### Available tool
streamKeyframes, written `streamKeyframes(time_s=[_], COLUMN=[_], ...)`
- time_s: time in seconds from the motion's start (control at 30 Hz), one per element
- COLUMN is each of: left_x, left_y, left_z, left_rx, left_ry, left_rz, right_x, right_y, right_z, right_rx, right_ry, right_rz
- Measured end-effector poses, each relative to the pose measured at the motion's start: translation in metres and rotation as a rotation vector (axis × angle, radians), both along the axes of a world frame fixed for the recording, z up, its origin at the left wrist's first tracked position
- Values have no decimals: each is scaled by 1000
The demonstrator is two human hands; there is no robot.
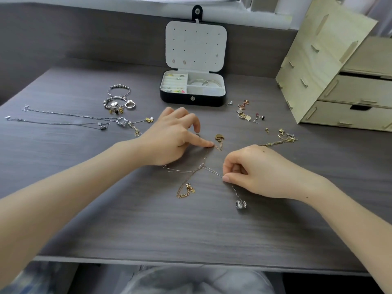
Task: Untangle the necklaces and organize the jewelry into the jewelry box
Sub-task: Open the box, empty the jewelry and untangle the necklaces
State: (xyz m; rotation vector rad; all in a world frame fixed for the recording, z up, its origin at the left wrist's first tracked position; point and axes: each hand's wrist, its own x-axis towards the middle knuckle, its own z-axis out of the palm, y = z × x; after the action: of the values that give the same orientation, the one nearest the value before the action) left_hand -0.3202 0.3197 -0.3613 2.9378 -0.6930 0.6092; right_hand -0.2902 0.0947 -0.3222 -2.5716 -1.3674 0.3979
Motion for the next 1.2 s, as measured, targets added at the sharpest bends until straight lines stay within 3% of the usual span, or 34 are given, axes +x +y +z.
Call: streamKeyframes(time_s=[0.43, 0.67, 0.8, 0.9, 1.03, 1.2], left_x=[-3, -21, -48, -70, -85, -86], left_y=[10, 11, -2, -20, -39, -44], left_z=[1, 5, 13, 18, 20, 22], left_rx=[-26, -151, -389, -500, -412, -264], left_ry=[47, 8, 45, 186, 390, 442], left_rz=[85, 170, 248, 295, 317, 298], right_x=[9, 16, 19, 21, 20, 17], right_y=[2, 25, 39, 43, 39, 28], right_z=[21, 10, 2, 0, 2, -1], right_rx=[-241, 202, 181, 196, 173, 120], right_ry=[43, -10, -75, -80, 1, 52], right_rz=[95, 21, 77, 81, 84, 53])
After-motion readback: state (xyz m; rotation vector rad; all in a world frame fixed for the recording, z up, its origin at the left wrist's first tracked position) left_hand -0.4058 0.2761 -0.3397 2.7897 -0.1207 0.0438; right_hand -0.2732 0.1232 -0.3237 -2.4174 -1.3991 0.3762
